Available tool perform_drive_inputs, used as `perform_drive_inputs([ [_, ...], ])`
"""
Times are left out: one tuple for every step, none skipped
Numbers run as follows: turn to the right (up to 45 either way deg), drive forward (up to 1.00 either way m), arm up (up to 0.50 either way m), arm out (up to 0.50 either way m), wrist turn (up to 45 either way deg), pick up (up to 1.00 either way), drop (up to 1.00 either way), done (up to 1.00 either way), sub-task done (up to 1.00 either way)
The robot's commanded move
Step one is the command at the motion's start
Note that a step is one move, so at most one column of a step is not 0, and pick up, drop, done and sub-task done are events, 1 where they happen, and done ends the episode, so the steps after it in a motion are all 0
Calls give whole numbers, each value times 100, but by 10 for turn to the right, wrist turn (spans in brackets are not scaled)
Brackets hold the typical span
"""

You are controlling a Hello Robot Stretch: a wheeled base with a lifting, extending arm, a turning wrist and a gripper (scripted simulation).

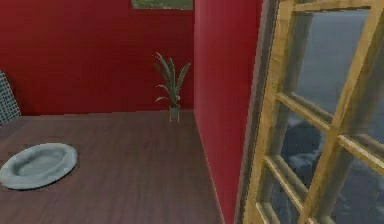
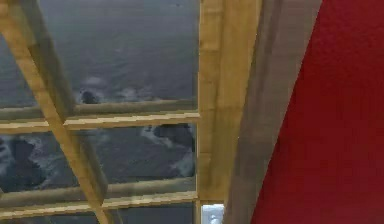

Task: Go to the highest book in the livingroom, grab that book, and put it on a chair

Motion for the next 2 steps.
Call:
perform_drive_inputs([
  [-450,0,0,0,0,0,0,0,0],
  [-390,0,0,0,0,0,0,0,0],
])
